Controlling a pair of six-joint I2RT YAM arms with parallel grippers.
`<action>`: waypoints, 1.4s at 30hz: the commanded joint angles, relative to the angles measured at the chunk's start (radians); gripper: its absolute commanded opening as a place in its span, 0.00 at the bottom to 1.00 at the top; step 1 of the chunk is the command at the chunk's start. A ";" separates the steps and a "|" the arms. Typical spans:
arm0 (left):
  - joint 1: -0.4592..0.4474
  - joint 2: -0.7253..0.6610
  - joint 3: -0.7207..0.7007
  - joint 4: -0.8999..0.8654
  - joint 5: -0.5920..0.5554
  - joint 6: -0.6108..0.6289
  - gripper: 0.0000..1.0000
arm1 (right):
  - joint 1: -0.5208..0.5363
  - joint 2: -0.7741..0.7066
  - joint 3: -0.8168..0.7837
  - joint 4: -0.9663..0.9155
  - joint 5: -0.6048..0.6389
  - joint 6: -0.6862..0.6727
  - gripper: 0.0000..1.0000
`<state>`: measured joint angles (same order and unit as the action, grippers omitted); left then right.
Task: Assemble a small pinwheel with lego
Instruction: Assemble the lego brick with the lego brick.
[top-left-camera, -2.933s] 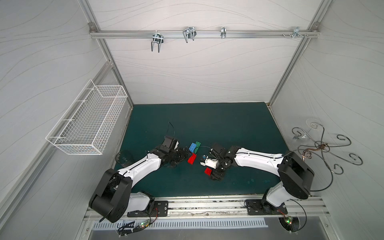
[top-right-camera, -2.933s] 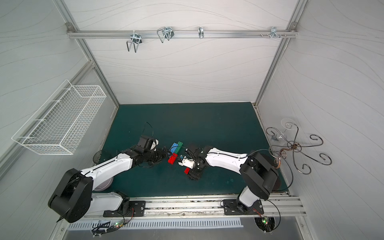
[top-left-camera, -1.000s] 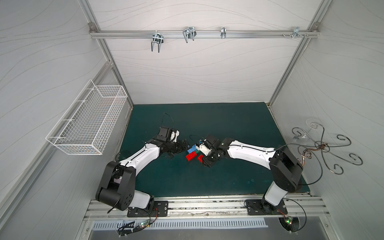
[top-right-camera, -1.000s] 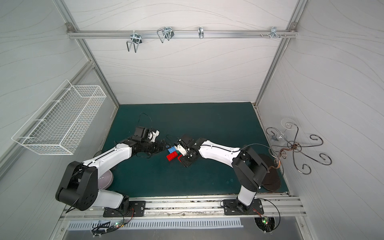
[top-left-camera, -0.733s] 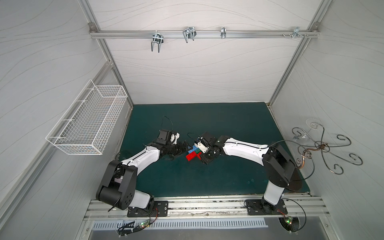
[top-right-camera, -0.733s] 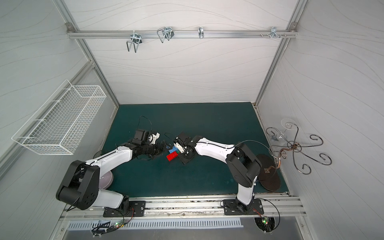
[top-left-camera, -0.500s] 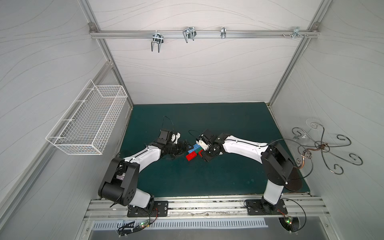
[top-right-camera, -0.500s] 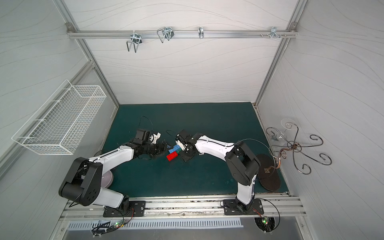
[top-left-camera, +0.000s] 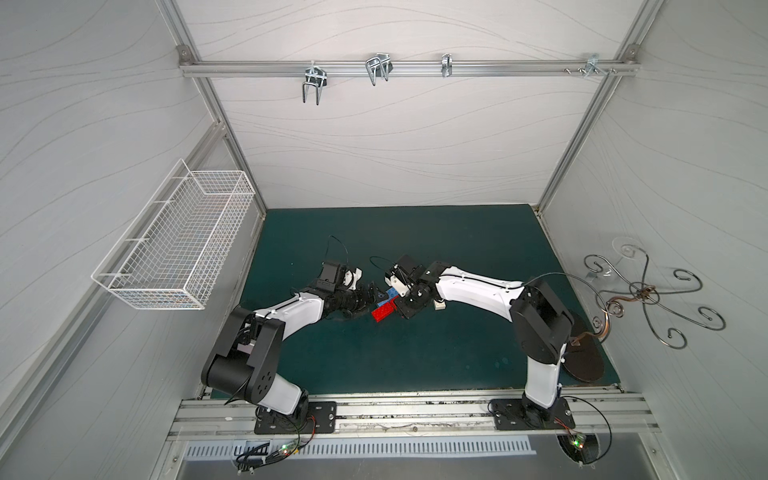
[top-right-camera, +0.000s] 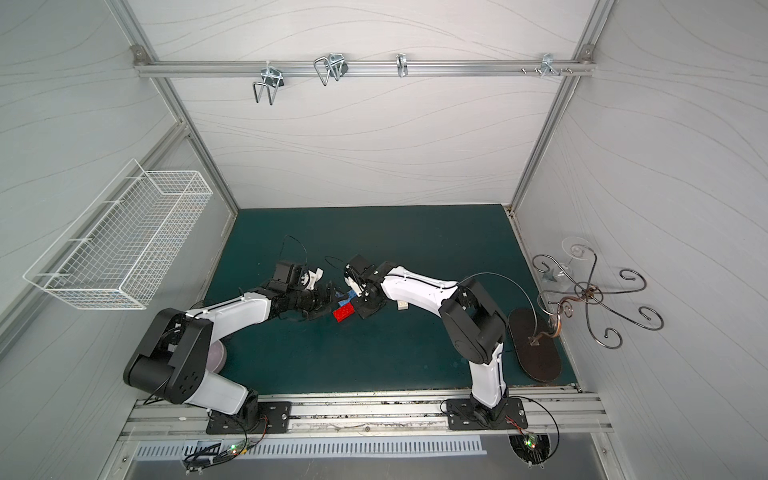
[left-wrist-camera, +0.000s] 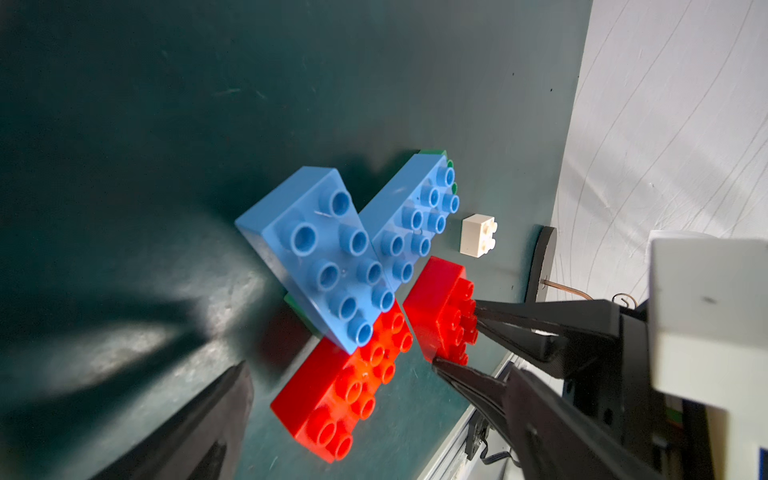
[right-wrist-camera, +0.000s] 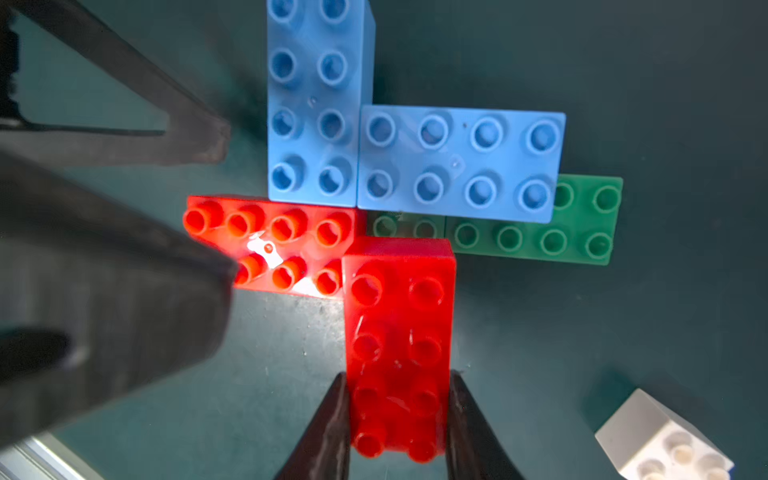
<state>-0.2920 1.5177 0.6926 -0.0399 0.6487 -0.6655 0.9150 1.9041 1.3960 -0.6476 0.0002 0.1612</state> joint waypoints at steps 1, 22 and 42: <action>-0.015 0.023 0.033 0.013 0.007 0.030 1.00 | 0.005 0.023 0.015 -0.040 -0.003 0.014 0.12; -0.029 0.098 0.065 0.014 -0.021 0.028 1.00 | 0.010 0.059 0.055 -0.041 -0.022 0.031 0.12; -0.042 0.159 0.088 -0.054 -0.071 0.057 1.00 | -0.001 0.094 0.077 -0.048 -0.040 0.036 0.12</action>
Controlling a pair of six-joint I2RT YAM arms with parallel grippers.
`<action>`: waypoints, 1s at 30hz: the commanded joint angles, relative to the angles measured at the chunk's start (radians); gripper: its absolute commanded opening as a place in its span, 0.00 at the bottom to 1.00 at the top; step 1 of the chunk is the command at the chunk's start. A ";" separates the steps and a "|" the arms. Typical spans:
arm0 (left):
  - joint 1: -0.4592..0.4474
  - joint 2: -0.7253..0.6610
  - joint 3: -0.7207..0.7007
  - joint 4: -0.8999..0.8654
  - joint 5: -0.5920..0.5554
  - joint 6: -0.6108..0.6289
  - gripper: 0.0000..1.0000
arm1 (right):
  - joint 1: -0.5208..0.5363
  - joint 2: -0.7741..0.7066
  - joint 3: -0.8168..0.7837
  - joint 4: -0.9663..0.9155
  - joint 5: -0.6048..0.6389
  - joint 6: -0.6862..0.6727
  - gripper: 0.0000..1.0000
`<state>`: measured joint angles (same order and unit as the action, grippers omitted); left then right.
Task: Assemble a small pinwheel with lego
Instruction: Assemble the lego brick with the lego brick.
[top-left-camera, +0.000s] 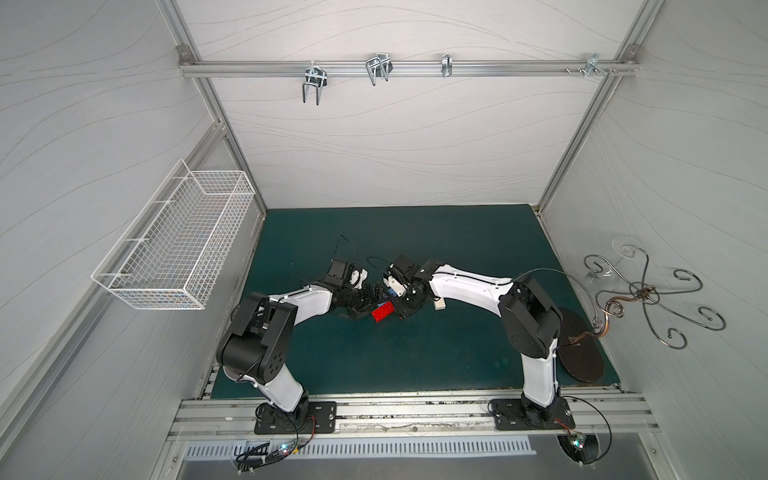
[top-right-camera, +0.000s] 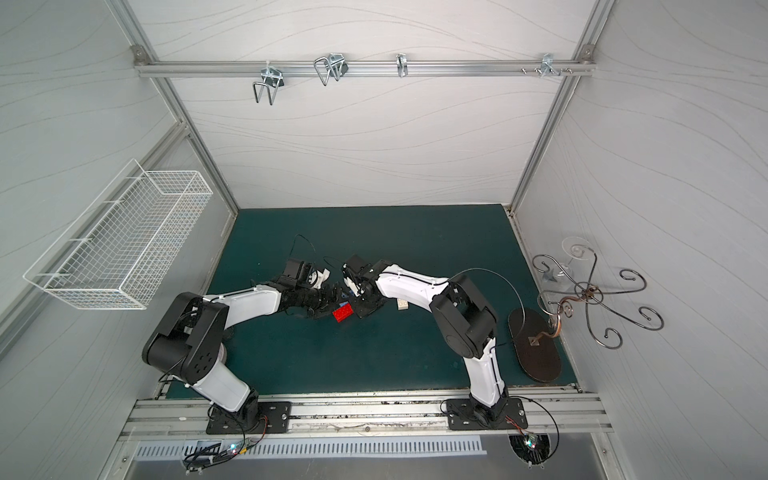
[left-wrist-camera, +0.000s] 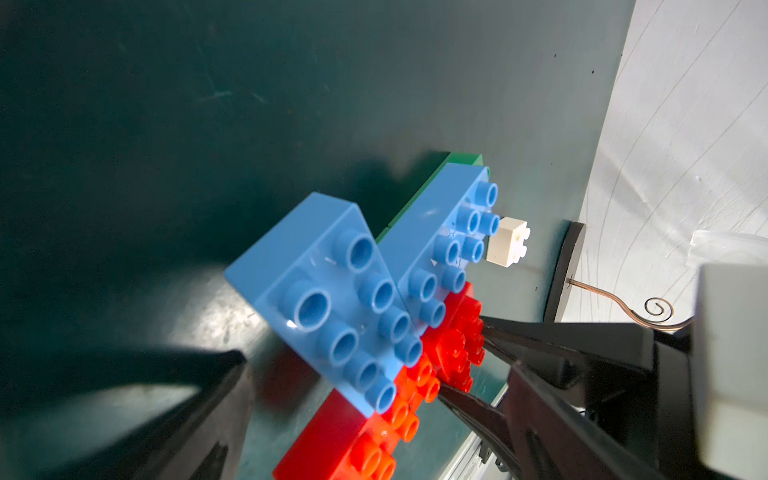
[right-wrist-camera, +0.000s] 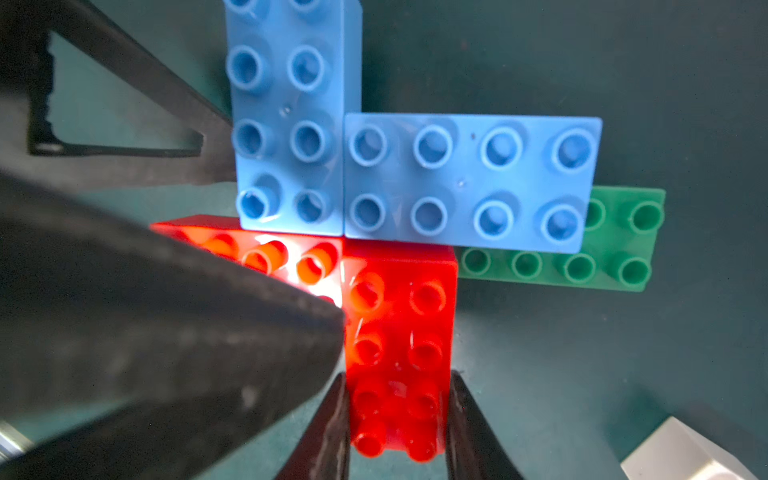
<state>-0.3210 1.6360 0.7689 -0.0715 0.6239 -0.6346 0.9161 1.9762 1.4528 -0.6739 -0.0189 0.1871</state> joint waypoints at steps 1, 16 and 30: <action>-0.016 0.049 0.015 -0.028 -0.048 0.032 1.00 | -0.002 0.027 0.025 -0.025 -0.025 0.009 0.12; -0.038 0.050 0.039 -0.207 -0.219 0.104 0.91 | -0.002 0.029 0.045 -0.053 -0.045 0.021 0.13; -0.034 0.042 0.021 -0.198 -0.262 0.064 0.83 | 0.002 0.037 0.040 -0.055 -0.046 0.026 0.13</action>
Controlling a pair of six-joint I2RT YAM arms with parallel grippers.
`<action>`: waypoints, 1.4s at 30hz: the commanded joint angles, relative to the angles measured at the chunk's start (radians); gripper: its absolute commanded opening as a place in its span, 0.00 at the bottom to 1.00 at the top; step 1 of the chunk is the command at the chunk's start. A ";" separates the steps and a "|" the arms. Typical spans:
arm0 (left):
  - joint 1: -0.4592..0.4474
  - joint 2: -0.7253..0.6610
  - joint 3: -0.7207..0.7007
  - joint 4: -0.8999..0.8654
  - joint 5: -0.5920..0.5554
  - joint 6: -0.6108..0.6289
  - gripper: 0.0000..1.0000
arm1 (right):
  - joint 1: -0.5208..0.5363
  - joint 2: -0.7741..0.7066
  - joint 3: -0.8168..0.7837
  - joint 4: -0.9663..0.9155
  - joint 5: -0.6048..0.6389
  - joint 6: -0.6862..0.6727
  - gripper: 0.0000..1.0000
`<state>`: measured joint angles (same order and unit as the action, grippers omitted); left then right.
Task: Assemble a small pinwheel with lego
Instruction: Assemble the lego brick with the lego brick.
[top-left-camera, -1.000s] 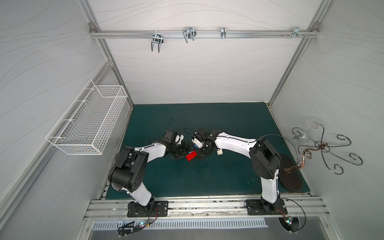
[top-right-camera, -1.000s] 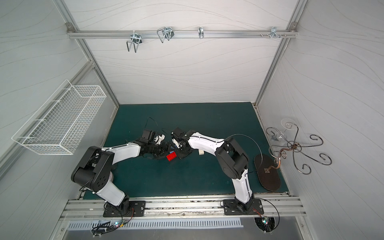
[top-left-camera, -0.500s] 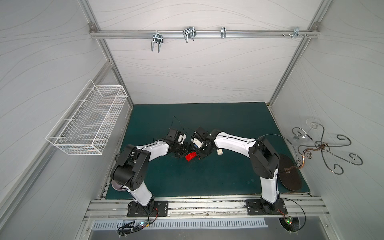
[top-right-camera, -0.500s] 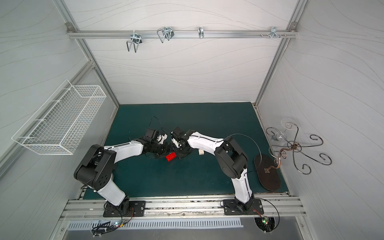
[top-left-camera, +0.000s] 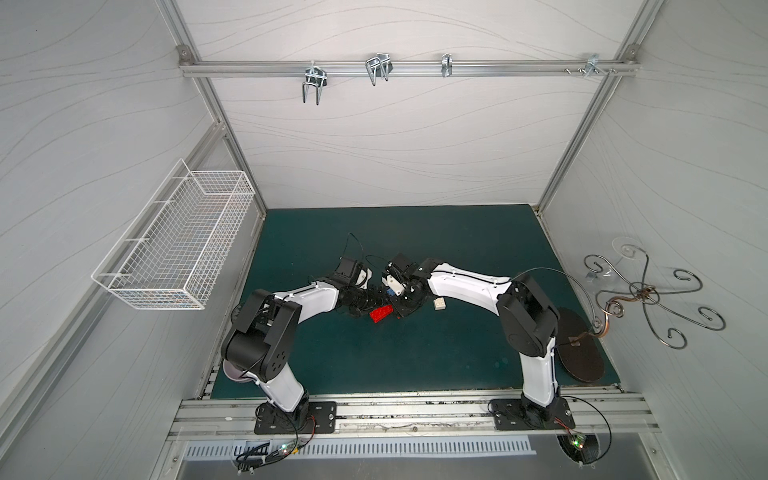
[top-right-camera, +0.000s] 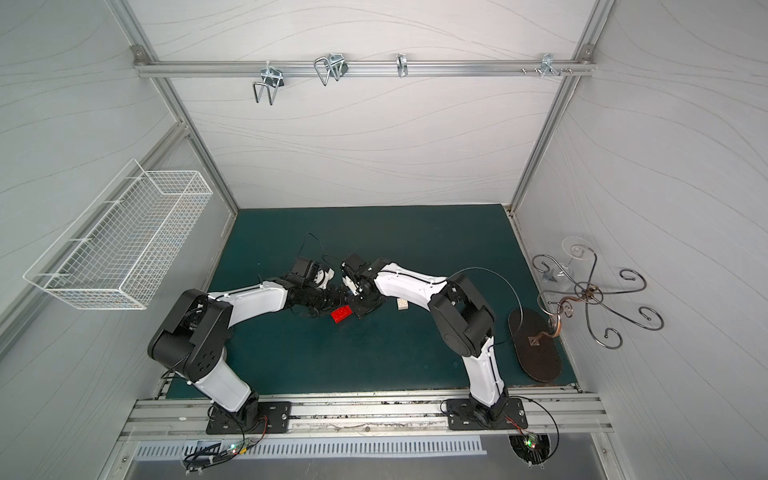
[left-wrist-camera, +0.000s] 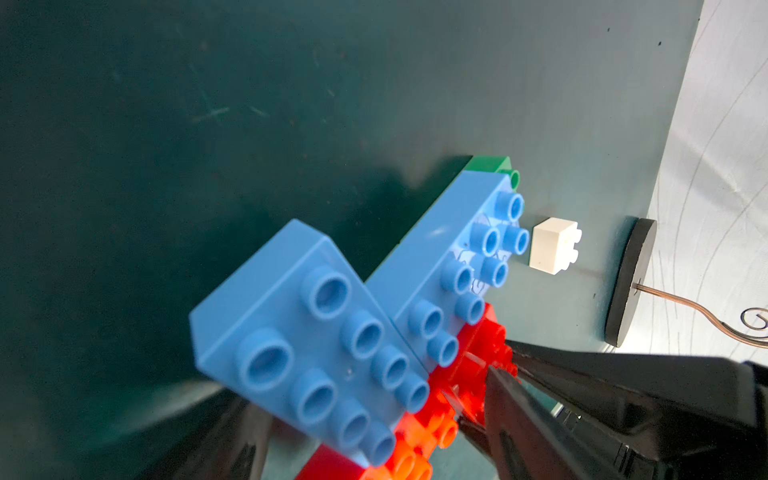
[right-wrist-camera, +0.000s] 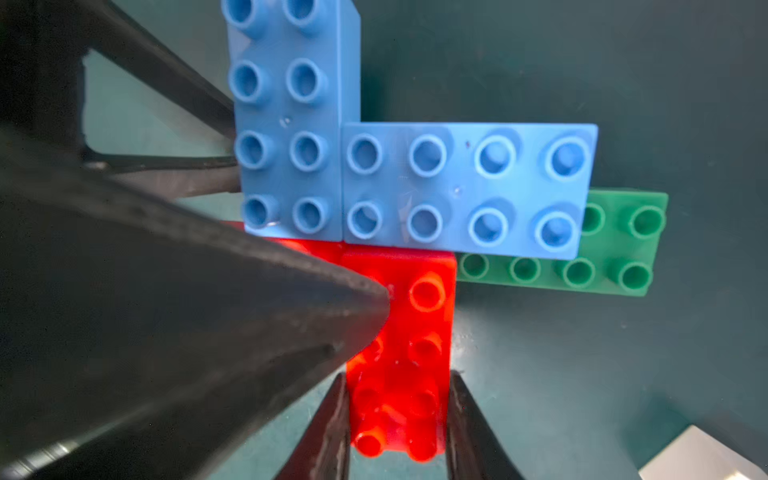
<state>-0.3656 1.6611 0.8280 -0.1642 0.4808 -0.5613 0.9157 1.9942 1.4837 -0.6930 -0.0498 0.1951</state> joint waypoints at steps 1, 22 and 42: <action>0.012 0.017 -0.038 -0.109 -0.118 -0.006 0.83 | 0.003 0.021 0.008 -0.036 -0.015 0.016 0.13; 0.011 0.085 -0.009 -0.159 -0.124 0.003 0.70 | 0.013 0.069 0.069 -0.086 -0.021 0.013 0.16; 0.004 0.075 -0.006 -0.171 -0.127 0.017 0.69 | 0.012 0.055 0.057 -0.075 -0.017 0.007 0.17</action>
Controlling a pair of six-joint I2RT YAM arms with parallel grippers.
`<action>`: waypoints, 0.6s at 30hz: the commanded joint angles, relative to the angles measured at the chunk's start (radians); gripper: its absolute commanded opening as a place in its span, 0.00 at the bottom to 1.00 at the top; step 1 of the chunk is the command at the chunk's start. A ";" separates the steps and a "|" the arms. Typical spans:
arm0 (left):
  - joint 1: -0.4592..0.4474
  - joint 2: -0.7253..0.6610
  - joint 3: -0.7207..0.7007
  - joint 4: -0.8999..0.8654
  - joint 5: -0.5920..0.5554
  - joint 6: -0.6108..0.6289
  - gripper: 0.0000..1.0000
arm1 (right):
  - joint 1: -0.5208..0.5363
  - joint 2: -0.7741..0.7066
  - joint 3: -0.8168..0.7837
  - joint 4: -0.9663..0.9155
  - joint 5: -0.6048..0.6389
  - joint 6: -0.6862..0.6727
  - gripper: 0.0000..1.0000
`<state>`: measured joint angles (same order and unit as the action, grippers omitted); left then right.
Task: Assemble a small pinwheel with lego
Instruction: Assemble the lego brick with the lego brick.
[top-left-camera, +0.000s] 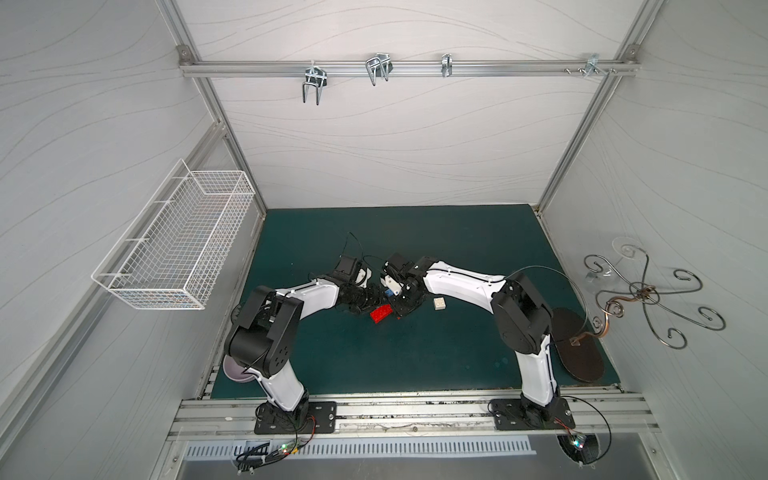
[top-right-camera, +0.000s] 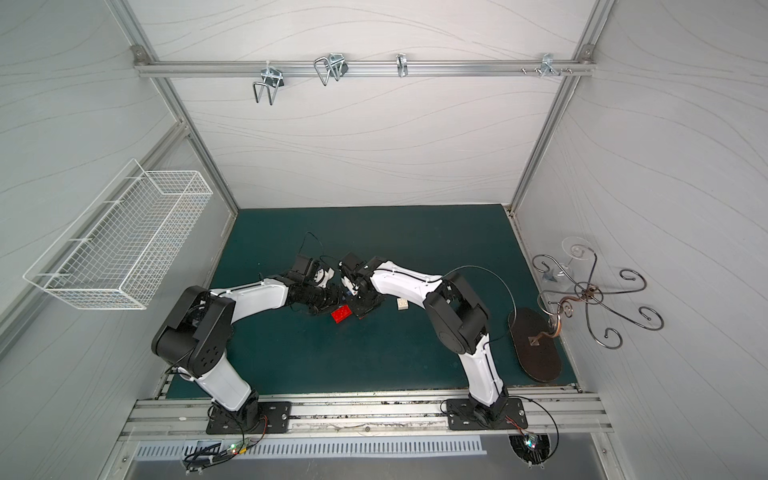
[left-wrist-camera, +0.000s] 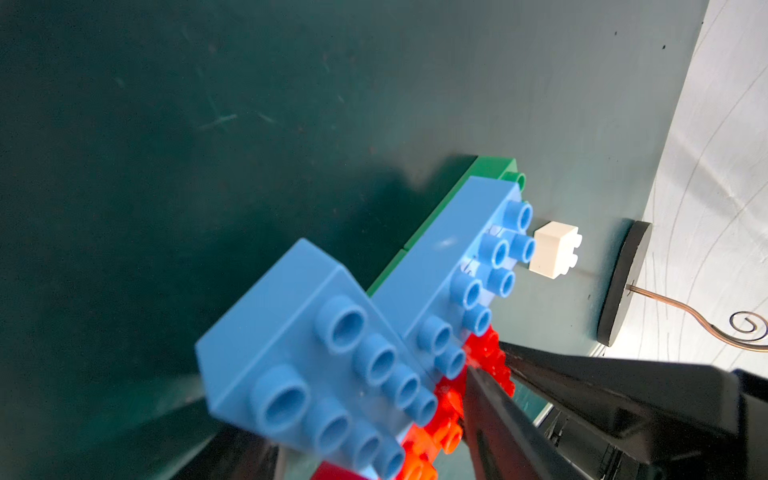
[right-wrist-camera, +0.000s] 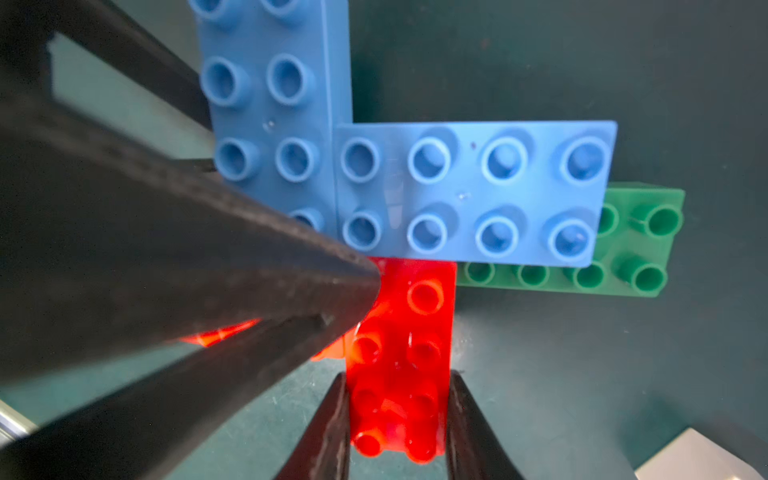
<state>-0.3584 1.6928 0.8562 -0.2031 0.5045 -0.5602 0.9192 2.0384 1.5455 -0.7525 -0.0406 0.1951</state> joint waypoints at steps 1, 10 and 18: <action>-0.003 0.039 -0.035 -0.131 -0.152 0.016 0.70 | 0.009 0.011 -0.005 -0.014 -0.026 0.007 0.18; -0.004 -0.009 -0.054 -0.123 -0.168 0.014 0.83 | 0.008 -0.010 -0.017 0.000 -0.036 0.005 0.22; 0.000 -0.101 -0.049 -0.114 -0.188 0.025 0.92 | 0.008 -0.073 -0.050 0.042 -0.036 0.008 0.43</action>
<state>-0.3664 1.6150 0.8257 -0.2375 0.3832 -0.5510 0.9195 2.0155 1.5139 -0.7246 -0.0505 0.1947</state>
